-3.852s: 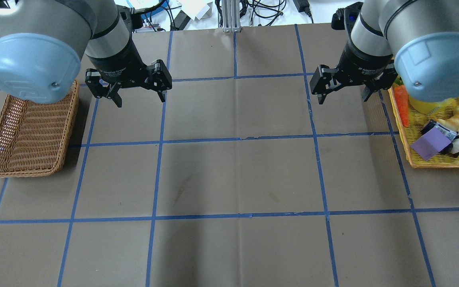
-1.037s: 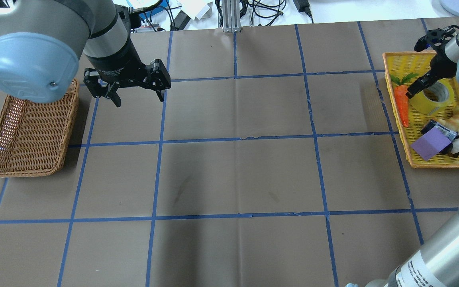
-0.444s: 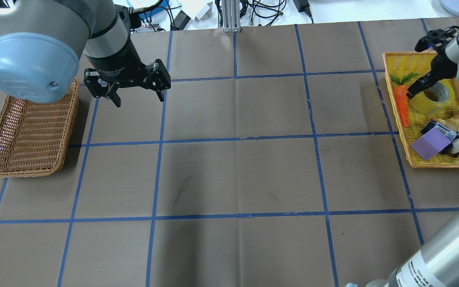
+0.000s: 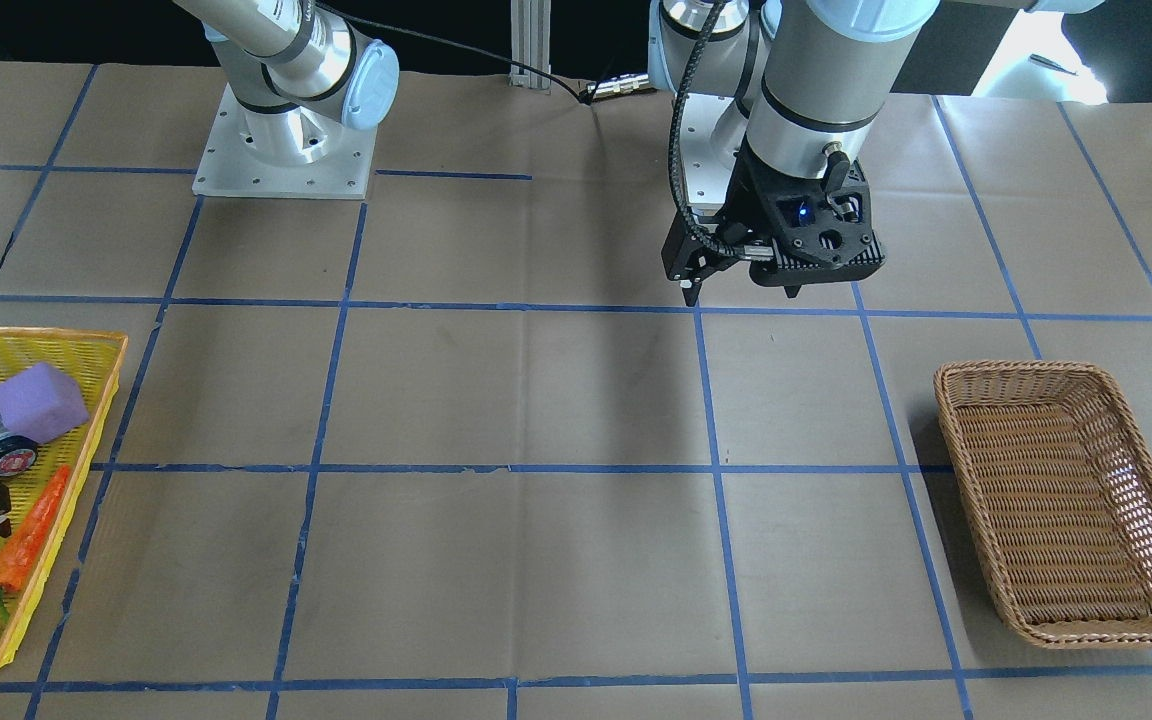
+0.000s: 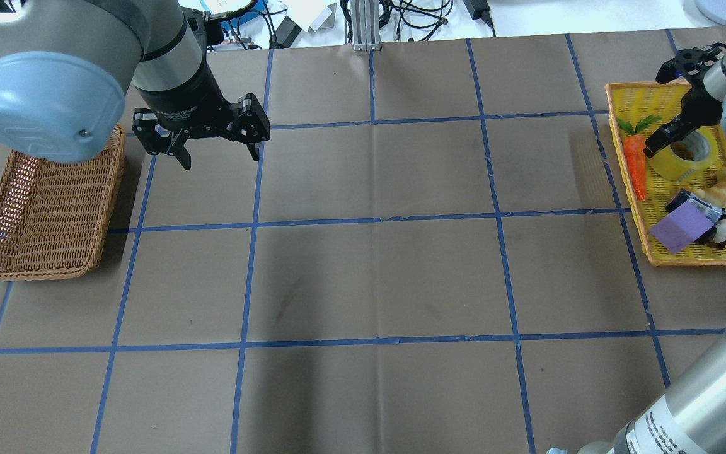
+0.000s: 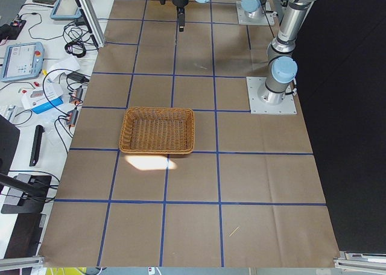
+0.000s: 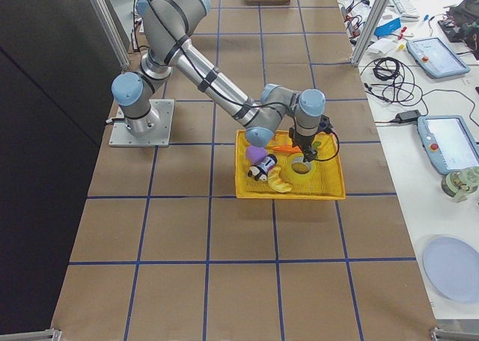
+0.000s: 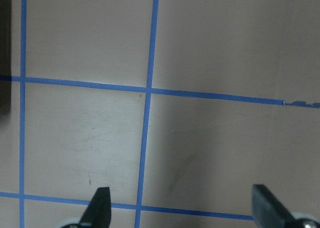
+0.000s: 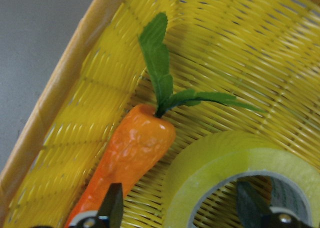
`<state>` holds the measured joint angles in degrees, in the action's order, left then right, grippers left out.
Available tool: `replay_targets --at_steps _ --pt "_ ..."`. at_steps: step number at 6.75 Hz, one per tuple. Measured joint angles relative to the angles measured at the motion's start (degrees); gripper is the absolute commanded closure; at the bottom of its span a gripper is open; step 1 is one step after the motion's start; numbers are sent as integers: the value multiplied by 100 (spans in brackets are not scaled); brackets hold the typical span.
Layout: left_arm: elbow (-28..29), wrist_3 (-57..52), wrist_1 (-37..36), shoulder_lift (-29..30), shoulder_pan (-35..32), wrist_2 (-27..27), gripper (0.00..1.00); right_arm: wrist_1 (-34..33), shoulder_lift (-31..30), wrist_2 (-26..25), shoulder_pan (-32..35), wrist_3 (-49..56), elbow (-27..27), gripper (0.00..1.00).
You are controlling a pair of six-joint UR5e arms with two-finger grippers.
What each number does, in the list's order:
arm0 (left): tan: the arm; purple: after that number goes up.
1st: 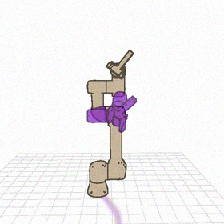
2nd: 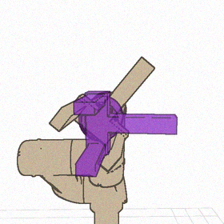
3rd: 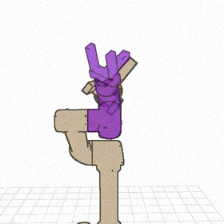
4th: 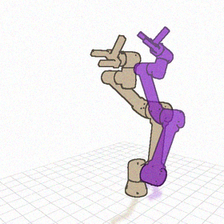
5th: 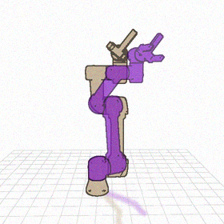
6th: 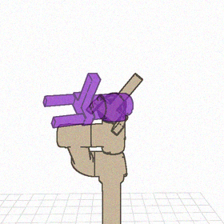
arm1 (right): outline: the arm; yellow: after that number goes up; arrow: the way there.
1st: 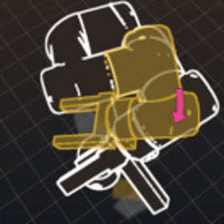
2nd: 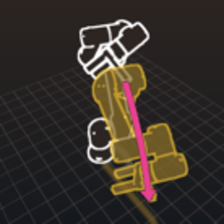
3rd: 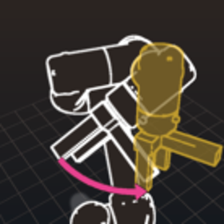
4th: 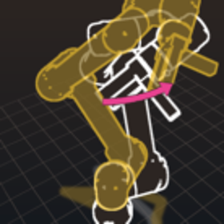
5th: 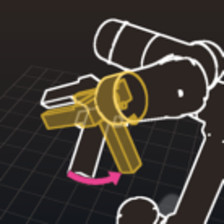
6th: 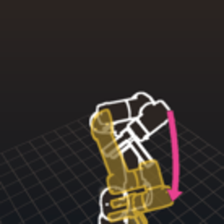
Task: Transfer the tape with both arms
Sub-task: 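Lower the right gripper onto the yellow tape roll and close on its rim, then lift the tape roll with the right gripper and carry it to the table center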
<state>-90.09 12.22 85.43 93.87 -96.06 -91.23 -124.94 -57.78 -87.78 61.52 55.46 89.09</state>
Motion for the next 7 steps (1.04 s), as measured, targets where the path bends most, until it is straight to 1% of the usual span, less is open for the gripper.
replay_targets --at_steps 1,4,5,6,7 --pt "0 0 0 0 0 0 0 96 7 -31 0 -38 1 96" --pt "0 2 0 0 0 2 0 204 -44 -146 -3 -188 -76 97" --pt "0 4 0 0 0 4 0 350 -183 -150 16 -342 -109 96" --pt "0 2 0 0 0 2 0 742 -505 -125 104 -733 -122 96" --pt "2 1 0 -1 0 2 0 1288 -895 -98 340 -1346 -102 96"
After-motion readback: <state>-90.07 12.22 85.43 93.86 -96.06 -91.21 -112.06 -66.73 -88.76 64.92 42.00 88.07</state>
